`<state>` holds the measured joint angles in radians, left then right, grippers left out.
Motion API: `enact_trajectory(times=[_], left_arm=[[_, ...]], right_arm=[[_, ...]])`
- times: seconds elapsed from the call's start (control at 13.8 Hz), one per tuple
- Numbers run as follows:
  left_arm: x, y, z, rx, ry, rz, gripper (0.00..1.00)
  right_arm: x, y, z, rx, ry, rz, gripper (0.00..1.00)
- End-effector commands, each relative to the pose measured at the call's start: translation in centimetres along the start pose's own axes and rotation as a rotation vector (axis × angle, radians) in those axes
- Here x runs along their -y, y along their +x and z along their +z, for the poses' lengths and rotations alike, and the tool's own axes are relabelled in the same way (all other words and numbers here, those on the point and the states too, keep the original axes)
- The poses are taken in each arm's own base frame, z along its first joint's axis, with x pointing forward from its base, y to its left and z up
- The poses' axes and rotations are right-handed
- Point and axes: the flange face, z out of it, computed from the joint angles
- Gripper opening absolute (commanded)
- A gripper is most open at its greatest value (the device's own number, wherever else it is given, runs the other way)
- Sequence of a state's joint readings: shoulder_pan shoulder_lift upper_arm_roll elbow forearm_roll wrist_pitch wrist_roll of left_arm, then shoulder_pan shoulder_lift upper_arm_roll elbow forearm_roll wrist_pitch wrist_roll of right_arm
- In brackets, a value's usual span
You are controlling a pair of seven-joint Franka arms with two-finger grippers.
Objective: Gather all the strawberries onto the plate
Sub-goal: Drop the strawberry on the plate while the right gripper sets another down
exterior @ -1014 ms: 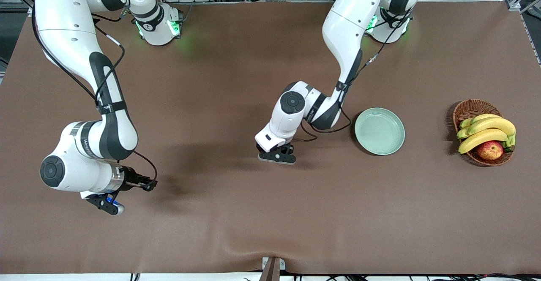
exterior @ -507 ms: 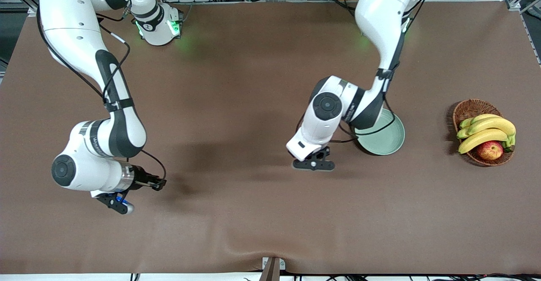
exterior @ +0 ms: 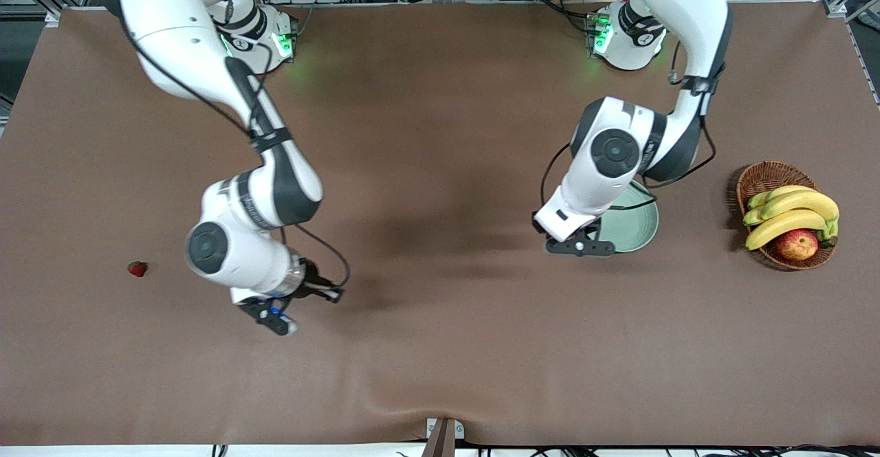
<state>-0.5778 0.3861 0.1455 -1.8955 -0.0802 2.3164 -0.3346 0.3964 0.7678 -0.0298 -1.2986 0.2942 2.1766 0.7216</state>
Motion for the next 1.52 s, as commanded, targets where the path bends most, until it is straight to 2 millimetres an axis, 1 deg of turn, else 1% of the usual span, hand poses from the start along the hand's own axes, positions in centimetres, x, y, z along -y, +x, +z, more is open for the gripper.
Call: enact_trajectory(times=[0.0, 0.07, 0.22, 0.29, 0.36, 0.43, 0.51, 0.65, 0.72, 0.8, 0.87, 0.94, 1.01, 1.09, 1.16, 1.23, 1.38, 1.45], left_arm=[[3.0, -2.2, -0.2, 0.024, 0.028, 0.005, 0.00], [4.6, -2.0, 0.2, 0.032, 0.033, 0.006, 0.00], [9.1, -1.8, 1.3, 0.064, 0.039, 0.021, 0.00], [10.5, -2.0, 1.9, 0.081, 0.043, 0.025, 0.00], [11.7, -1.8, 2.5, 0.090, 0.044, 0.027, 0.00], [12.4, -1.7, 3.2, 0.098, 0.046, 0.024, 0.00], [12.5, -1.8, 4.6, 0.115, 0.053, 0.024, 0.03], [12.5, -1.8, 6.2, 0.114, 0.057, 0.028, 0.15], [12.4, -2.0, 7.1, 0.126, 0.060, 0.028, 0.27], [12.2, -2.0, 7.7, 0.133, 0.063, 0.033, 0.42], [12.0, -2.1, 8.2, 0.137, 0.066, 0.036, 0.66], [11.6, -2.0, 8.2, 0.131, 0.064, 0.040, 0.90], [11.5, -1.9, 8.2, 0.131, 0.064, 0.041, 1.00], [11.5, -2.0, 8.2, 0.131, 0.064, 0.043, 1.00], [11.4, -1.9, 8.1, 0.128, 0.064, 0.041, 1.00], [11.2, -1.6, 7.5, 0.119, 0.062, 0.031, 1.00], [10.3, -0.7, 5.3, 0.094, 0.047, 0.037, 1.00], [10.1, -0.4, 4.3, 0.092, 0.044, 0.037, 1.00]], right_arm=[[3.1, -2.8, 3.0, -0.041, 0.042, 0.012, 0.07], [4.4, -4.2, 4.2, -0.064, 0.069, 0.016, 0.06], [6.9, -7.2, 7.2, -0.088, 0.105, 0.015, 0.06], [7.8, -8.4, 8.5, -0.095, 0.117, 0.018, 0.06], [8.6, -9.3, 9.7, -0.099, 0.127, 0.023, 0.06], [9.2, -10.0, 10.4, -0.105, 0.138, 0.022, 0.06], [9.4, -10.4, 11.2, -0.110, 0.144, 0.022, 0.06], [9.7, -11.3, 12.4, -0.118, 0.154, 0.010, 0.07], [9.6, -11.7, 13.1, -0.117, 0.150, 0.004, 0.07], [9.7, -12.3, 13.8, -0.115, 0.142, -0.003, 0.08], [9.5, -12.4, 14.4, -0.119, 0.143, -0.005, 0.09], [9.6, -12.6, 14.9, -0.125, 0.150, -0.008, 0.12], [9.4, -12.6, 15.4, -0.127, 0.150, -0.008, 0.14], [9.3, -12.6, 15.7, -0.130, 0.150, -0.010, 0.29], [9.2, -12.7, 15.9, -0.130, 0.144, -0.016, 0.60], [9.2, -12.7, 15.9, -0.133, 0.143, -0.019, 0.98], [9.1, -12.3, 15.6, -0.144, 0.138, -0.032, 1.00], [9.1, -11.8, 15.0, -0.155, 0.138, -0.040, 1.00]])
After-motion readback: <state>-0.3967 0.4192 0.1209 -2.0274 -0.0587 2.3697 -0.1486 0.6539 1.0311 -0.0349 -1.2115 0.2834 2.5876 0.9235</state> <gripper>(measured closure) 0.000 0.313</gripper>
